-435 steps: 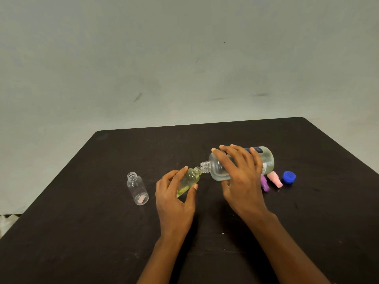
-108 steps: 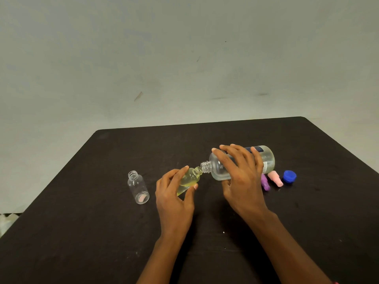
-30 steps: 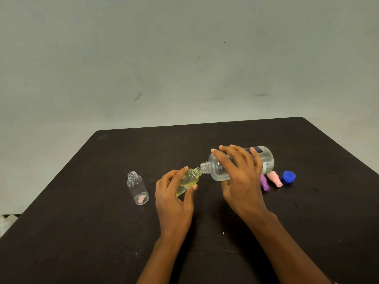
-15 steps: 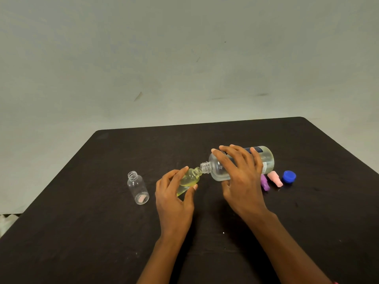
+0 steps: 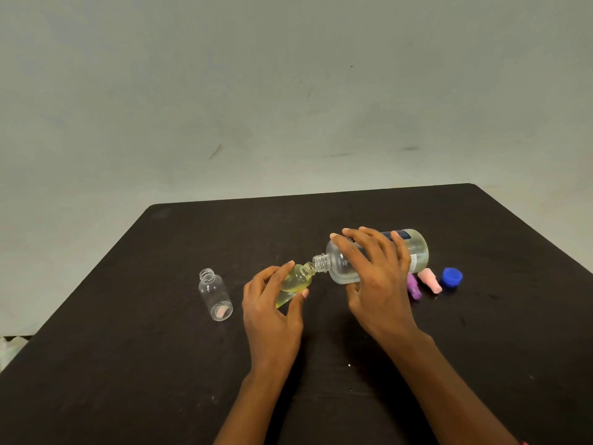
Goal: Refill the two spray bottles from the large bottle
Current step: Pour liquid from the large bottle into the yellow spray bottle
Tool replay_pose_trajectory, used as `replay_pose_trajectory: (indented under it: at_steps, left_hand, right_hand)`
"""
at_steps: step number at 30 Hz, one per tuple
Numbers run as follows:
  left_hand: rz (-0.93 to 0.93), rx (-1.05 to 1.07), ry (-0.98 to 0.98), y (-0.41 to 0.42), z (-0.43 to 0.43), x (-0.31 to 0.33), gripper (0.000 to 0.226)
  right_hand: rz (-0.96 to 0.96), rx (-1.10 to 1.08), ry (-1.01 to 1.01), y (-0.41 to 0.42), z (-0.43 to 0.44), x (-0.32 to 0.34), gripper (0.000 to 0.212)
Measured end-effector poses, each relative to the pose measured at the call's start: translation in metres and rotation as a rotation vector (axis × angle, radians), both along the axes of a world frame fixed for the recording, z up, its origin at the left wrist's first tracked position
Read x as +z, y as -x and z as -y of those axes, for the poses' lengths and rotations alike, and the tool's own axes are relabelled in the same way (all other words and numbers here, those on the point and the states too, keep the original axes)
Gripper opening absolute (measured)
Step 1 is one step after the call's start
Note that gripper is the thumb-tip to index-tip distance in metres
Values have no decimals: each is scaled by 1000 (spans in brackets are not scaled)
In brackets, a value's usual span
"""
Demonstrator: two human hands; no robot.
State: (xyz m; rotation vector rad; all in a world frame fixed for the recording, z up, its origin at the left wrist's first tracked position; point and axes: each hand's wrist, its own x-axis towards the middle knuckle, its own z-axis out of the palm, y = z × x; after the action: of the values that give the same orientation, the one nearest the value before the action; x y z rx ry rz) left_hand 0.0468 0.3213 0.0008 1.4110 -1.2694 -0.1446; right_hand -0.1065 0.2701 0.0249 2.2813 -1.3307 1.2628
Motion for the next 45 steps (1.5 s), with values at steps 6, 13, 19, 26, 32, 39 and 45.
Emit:
replay_pose_trajectory:
  at_steps: [6, 13, 19, 26, 32, 39, 45]
  left_hand:
    - [-5, 3, 7, 0, 0, 0, 51]
    - [-9, -3, 3, 0, 0, 0, 50]
    - [-8, -7, 9, 0, 0, 0, 51]
    - [-6, -4, 16, -1, 1, -1, 51]
    - [-12, -6, 13, -1, 1, -1, 51]
    - [-2, 1, 12, -1, 1, -1, 50]
    - [-1, -3, 10, -1, 0, 0, 51]
  right_hand:
    - [9, -8, -2, -1, -1, 1, 78]
    - [6, -6, -3, -1, -2, 2, 80]
    - [3, -7, -3, -1, -2, 2, 82]
    - [2, -13, -10, -2, -2, 3, 80]
    - [0, -8, -18, -1, -2, 3, 82]
    - [-1, -6, -15, -2, -2, 3, 82]
    - [10, 3, -3, -1, -1, 2, 85]
